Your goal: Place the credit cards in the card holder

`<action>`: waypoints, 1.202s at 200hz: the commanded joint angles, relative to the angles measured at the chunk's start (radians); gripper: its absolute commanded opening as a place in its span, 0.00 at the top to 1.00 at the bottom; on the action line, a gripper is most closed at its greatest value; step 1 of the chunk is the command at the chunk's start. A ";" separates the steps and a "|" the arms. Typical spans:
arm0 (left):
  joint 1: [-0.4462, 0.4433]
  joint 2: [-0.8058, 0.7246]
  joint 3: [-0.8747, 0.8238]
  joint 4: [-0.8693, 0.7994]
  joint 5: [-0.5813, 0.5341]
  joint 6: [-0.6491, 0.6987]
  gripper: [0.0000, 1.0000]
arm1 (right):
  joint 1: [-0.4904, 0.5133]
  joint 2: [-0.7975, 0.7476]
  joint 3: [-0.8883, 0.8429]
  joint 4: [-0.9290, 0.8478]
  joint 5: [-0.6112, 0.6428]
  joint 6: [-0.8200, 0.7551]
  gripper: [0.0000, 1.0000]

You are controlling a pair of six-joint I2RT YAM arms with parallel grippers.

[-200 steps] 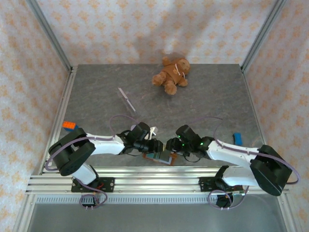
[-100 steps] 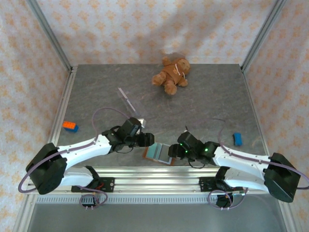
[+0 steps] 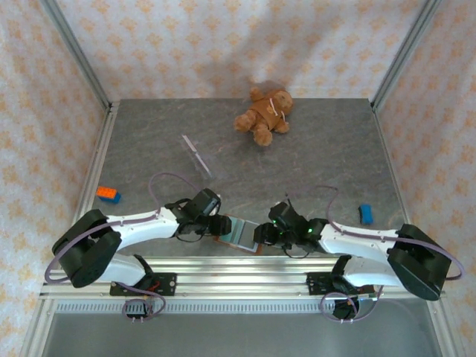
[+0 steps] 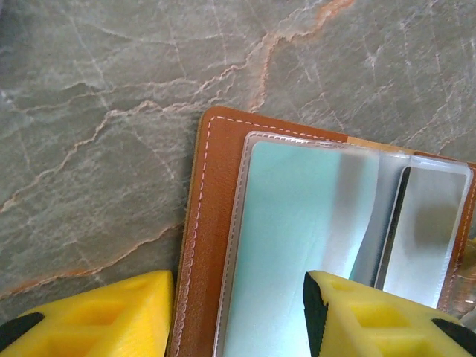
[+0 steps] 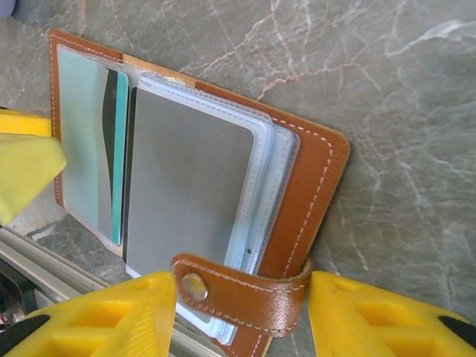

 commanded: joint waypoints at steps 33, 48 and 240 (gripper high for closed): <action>0.003 -0.076 -0.001 -0.080 -0.082 -0.014 0.41 | 0.003 0.090 0.071 0.052 0.022 -0.054 0.52; 0.010 -0.101 0.002 -0.139 -0.129 -0.017 0.39 | 0.003 0.115 0.096 0.047 0.022 -0.081 0.52; 0.105 -0.210 -0.122 -0.116 -0.047 -0.134 0.51 | -0.014 0.239 0.360 -0.214 0.088 -0.459 0.41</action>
